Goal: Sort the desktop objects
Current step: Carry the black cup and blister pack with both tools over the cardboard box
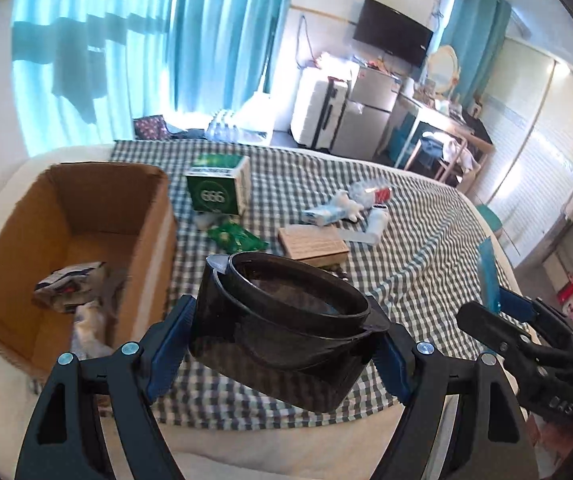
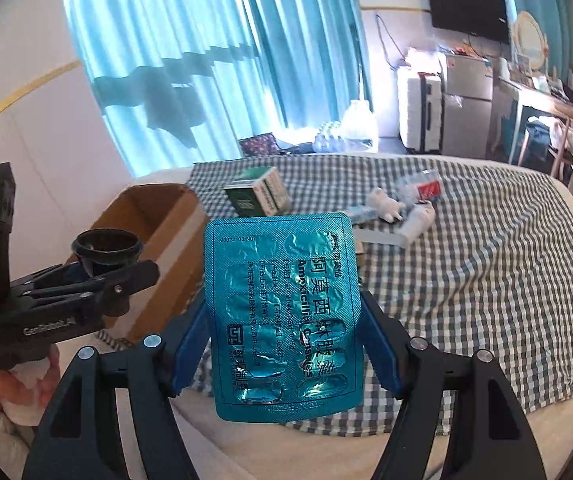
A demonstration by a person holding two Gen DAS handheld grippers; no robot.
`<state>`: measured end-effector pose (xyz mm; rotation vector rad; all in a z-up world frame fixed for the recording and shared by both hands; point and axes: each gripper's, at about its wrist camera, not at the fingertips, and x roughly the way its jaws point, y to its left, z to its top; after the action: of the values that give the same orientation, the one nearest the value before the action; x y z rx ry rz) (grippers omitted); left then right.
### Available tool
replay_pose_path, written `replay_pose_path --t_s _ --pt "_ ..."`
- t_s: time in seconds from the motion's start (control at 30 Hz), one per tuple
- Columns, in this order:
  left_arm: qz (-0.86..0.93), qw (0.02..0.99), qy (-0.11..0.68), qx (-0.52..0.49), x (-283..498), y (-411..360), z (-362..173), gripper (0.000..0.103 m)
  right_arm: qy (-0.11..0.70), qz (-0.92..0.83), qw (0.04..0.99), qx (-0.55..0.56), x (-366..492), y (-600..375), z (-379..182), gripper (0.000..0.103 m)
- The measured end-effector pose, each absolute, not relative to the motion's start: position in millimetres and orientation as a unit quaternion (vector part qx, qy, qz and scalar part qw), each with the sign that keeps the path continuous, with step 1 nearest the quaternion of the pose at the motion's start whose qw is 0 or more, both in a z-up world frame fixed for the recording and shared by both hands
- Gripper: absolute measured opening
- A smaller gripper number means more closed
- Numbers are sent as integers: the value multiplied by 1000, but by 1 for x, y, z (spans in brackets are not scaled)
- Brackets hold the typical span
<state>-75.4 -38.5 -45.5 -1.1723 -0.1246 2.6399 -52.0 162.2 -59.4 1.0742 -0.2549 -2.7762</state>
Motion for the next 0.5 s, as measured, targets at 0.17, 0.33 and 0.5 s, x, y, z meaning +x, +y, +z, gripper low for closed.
replay_pose_path --t_s 0.17,0.33,0.5 --pt "916 105 -60 -383 -69 -71 -30 83 -68 -932 106 341 -50 131 -39 70" --pt "925 77 -80 -363 -68 -117 -18 83 -59 -930 138 336 -63 99 -24 70" --pt "928 18 -97 -358 -77 -179 -17 83 -55 -924 183 332 -91 55 -11 70"
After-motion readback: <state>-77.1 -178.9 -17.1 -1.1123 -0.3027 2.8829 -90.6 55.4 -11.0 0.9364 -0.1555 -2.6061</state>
